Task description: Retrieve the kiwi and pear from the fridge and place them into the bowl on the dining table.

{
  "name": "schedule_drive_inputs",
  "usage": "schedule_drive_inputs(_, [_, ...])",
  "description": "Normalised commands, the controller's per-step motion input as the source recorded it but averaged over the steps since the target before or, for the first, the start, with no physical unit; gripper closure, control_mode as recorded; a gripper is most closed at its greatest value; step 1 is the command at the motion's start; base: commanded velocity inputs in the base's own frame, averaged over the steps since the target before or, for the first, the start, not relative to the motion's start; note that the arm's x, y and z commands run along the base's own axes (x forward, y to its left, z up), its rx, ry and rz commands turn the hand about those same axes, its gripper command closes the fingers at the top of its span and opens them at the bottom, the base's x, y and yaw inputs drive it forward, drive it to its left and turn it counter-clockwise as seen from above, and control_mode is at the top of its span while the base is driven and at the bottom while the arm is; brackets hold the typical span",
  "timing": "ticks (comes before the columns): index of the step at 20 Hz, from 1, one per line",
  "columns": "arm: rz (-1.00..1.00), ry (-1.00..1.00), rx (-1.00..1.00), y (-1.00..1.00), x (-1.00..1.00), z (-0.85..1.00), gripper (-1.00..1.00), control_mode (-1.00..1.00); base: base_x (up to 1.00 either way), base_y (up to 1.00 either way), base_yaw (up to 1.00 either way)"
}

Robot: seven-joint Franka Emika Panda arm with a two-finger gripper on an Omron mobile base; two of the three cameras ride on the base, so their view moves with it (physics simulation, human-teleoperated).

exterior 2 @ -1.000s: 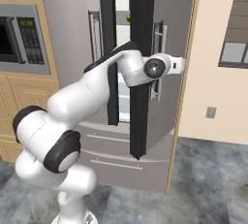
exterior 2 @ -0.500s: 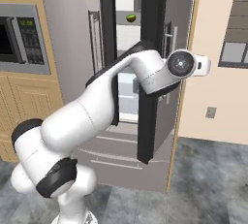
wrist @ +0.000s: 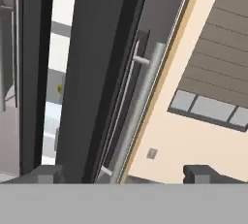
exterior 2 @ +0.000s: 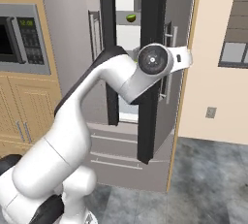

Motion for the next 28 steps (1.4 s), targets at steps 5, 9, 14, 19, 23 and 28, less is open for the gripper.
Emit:
schedule_drive_inputs(5, [0.03,0.03,-0.30,1.00,0.26,0.05,-1.00,-1.00,0.00,0.00,0.00])
schedule_drive_inputs(9, [-0.05,0.00,-0.33,0.89,0.17,0.30,-1.00,-1.00,0.00,0.00,0.00])
schedule_drive_inputs(14, [-0.12,0.04,-0.33,0.65,0.06,0.34,-1.00,-1.00,0.00,0.00,0.00])
schedule_drive_inputs(19, [-0.12,0.10,-0.30,0.47,0.43,0.25,-1.00,-1.00,0.00,0.00,0.00])
schedule_drive_inputs(23, [-0.07,0.06,-0.28,0.14,0.79,0.00,-1.00,-1.00,0.00,0.00,0.00])
schedule_drive_inputs(28, [-0.10,0.17,-0.19,0.00,0.78,0.00,-1.00,-1.00,0.00,0.00,0.00])
